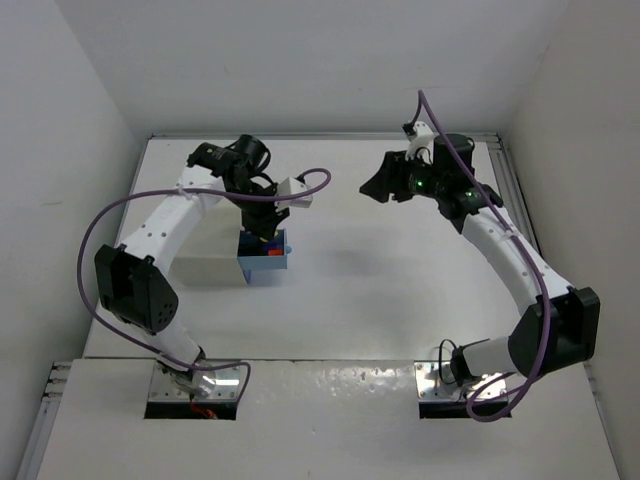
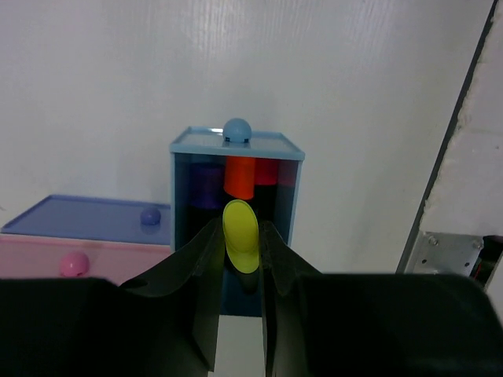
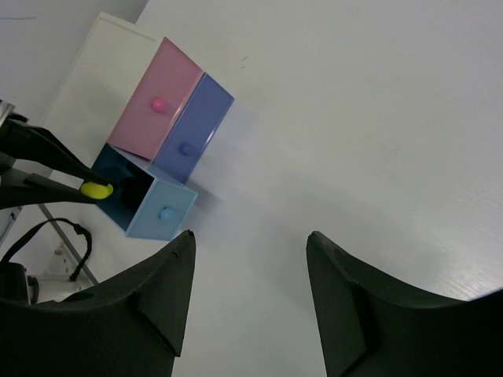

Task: Sort the stationery into containers
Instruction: Place the pen in the drawer.

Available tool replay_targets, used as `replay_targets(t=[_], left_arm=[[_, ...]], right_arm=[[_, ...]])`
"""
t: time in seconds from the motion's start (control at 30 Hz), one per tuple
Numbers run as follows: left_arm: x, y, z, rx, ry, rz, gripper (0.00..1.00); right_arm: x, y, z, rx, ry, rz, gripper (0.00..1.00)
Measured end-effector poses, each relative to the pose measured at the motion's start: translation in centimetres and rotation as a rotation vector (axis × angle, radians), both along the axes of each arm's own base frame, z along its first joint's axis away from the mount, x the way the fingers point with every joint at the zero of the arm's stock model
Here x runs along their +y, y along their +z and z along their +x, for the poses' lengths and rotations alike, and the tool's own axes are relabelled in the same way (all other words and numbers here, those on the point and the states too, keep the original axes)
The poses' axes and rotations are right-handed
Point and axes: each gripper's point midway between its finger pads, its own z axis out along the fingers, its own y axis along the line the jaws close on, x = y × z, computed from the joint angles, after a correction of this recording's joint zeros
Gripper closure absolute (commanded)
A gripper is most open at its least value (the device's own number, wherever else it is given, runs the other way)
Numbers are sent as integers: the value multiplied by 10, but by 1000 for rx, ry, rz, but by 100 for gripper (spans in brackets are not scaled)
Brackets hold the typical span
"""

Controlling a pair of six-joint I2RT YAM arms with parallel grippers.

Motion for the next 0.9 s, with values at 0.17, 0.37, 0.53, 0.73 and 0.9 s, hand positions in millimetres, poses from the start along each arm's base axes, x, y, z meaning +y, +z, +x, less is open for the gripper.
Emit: replay_targets(t=[0.17, 0.37, 0.53, 0.73, 0.9], left_arm=[[7, -19, -2, 25, -18, 60, 92], [12, -29, 3, 16, -30, 120, 78], [15, -40, 8, 14, -39, 180, 67], [16, -41, 7, 23, -51, 199, 27], [2, -11, 21, -29, -6, 106, 29]], right_arm=[[1, -4, -2, 16, 6, -1, 43], [1, -8, -1, 27, 8, -4, 43], [1, -14, -1, 47, 12, -11, 43], [2, -15, 0, 57, 15, -12, 43], [4, -18, 1, 66, 20, -12, 55]])
